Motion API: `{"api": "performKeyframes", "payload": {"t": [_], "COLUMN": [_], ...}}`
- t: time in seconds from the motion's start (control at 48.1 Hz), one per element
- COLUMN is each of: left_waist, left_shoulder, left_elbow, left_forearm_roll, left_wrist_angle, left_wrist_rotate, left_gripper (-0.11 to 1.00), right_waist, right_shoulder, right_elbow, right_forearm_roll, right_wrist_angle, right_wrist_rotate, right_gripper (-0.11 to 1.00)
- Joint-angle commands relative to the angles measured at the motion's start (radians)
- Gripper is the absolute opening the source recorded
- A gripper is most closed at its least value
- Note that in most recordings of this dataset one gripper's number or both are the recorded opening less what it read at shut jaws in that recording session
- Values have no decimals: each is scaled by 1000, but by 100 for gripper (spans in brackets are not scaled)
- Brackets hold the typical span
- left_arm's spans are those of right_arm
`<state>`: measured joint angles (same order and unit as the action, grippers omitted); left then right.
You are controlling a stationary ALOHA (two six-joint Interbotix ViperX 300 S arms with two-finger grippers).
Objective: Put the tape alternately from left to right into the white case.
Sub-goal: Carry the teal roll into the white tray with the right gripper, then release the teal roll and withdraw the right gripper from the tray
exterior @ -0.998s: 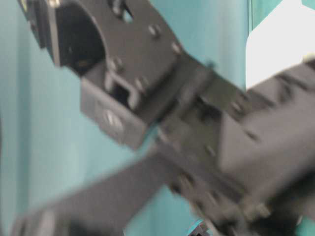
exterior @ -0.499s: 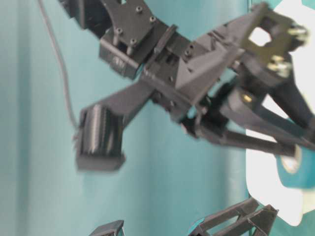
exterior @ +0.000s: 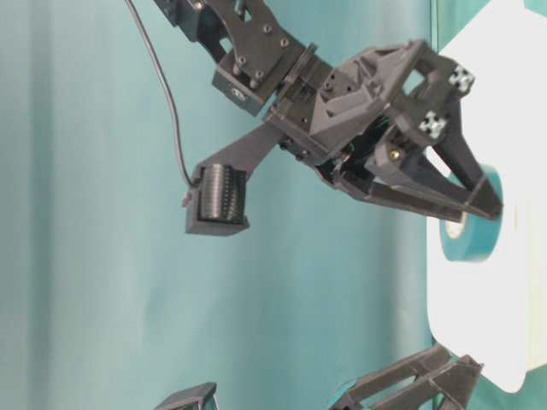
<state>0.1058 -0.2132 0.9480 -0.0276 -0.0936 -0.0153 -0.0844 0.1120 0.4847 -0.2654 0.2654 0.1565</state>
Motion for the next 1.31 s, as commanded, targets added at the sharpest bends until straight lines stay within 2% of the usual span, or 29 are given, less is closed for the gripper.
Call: {"api": "performKeyframes", "payload": {"t": [0.0,0.291,1.206,1.289], "left_waist": [0,-2,-2,-2], "left_shoulder": [-12,-12,-11,-11], "left_elbow": [-9,-12,-17,-17], "left_forearm_roll": [0,0,0,0], "left_wrist_angle": [-6,-6,-6,-6], "left_wrist_rotate": [2,2,3,3], "left_gripper": [96,96,96,96], "right_waist": [-31,-87,-118,-118], "right_shoulder": [-35,-2,12,12], "right_elbow": [-8,-6,9,9], "right_forearm_roll": [-12,-17,-17,-17], "right_wrist_angle": [-9,-11,-23,-25], "right_wrist_rotate": [0,0,0,2], "right_gripper": [2,2,2,15]}}
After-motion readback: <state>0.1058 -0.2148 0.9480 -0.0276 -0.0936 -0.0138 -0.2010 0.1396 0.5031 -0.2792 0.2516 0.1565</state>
